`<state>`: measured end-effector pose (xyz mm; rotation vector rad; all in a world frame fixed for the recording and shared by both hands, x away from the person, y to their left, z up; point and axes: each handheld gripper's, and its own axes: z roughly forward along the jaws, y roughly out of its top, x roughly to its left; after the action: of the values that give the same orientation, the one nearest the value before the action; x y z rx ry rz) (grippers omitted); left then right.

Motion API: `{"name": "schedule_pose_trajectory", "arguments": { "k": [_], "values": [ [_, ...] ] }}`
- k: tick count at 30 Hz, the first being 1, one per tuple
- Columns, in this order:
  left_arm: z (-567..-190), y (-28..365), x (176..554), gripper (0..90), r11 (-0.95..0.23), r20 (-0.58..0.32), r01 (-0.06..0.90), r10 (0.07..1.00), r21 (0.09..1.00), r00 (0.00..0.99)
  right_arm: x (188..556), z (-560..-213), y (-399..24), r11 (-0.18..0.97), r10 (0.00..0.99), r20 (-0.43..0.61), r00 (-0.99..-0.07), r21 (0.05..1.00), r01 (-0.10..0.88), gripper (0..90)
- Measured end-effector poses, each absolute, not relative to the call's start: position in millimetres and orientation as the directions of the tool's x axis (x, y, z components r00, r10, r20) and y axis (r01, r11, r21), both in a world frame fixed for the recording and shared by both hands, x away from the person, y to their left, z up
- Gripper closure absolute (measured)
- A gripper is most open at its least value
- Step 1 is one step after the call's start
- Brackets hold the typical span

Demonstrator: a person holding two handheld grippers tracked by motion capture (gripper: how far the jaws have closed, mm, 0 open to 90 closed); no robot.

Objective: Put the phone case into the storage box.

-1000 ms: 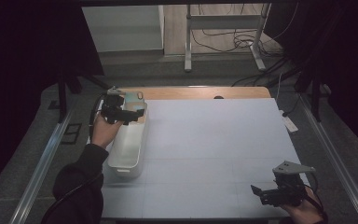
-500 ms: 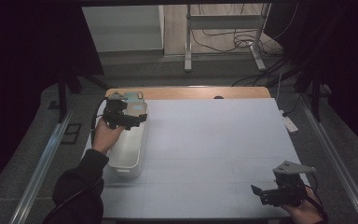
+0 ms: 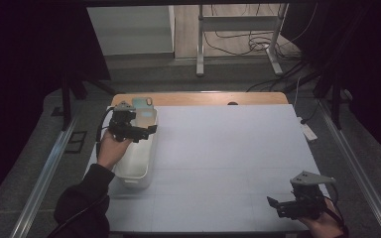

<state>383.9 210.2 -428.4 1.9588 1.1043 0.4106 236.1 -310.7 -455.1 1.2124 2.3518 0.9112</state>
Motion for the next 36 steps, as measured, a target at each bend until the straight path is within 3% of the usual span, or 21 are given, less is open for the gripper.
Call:
{"name": "schedule_pose_trajectory", "arguments": {
  "k": [36],
  "values": [
    [-443,211,340,0.0,-0.254,-0.145,0.543,0.797,0.8,0.586,235,-455,-310,0.434,0.815,-0.014,-0.58,0.677,0.594,1.2]
  ]
}}
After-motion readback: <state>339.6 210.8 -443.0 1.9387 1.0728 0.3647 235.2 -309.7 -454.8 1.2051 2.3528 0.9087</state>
